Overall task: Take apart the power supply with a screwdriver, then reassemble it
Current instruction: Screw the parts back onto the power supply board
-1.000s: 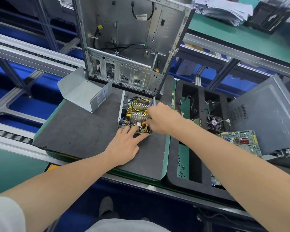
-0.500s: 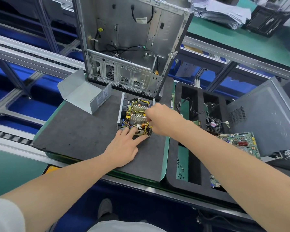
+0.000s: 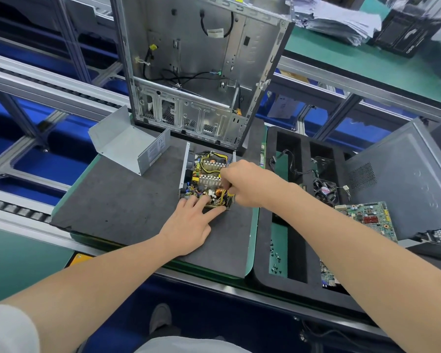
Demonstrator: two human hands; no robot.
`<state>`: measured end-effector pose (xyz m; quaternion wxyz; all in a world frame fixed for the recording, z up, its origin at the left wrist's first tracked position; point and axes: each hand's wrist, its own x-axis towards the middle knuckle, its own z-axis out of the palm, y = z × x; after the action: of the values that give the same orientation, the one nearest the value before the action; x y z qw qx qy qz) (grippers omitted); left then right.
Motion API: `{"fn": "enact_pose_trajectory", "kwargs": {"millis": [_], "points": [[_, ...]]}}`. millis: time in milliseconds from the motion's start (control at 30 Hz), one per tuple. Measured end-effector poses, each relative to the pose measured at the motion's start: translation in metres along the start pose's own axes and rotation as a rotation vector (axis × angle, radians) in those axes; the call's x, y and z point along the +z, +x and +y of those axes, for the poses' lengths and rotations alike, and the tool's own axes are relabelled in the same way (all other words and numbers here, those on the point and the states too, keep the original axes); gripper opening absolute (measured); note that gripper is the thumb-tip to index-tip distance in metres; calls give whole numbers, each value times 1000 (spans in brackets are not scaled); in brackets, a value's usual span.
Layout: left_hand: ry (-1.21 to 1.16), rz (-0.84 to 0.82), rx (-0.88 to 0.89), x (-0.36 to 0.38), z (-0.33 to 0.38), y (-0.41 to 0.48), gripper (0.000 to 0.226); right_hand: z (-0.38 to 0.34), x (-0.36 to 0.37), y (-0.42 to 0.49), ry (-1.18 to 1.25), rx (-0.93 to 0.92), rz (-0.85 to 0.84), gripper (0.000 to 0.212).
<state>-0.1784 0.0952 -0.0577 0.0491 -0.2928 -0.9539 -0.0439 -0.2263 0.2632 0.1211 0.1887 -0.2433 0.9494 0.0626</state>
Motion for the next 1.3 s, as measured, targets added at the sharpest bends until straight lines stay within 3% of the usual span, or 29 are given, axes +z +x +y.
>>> {"fn": "enact_pose_trajectory", "kwargs": {"millis": [67, 367, 467, 633, 833, 1033, 1200, 1300], "points": [[-1, 1, -3, -1, 0, 0, 60, -3, 3, 2, -6, 38, 46, 3], [0, -5, -10, -3, 1, -1, 60, -9, 10, 9, 156, 333, 136, 40], [5, -19, -8, -4, 1, -1, 60, -9, -2, 9, 102, 256, 27, 37], [-29, 4, -15, -4, 2, -1, 59, -4, -16, -3, -83, -24, -77, 9], [-35, 11, -17, -3, 1, -1, 57, -8, -3, 0, -168, 25, 79, 14], [-11, -9, -16, -1, 1, 0, 60, -9, 7, 7, -149, 157, 84, 13], [3, -15, -14, 0, 1, 2, 62, -9, 0, 1, -108, -22, -42, 19], [4, -15, -15, 2, 1, 1, 62, -10, 2, 1, -165, -46, 45, 19]]}}
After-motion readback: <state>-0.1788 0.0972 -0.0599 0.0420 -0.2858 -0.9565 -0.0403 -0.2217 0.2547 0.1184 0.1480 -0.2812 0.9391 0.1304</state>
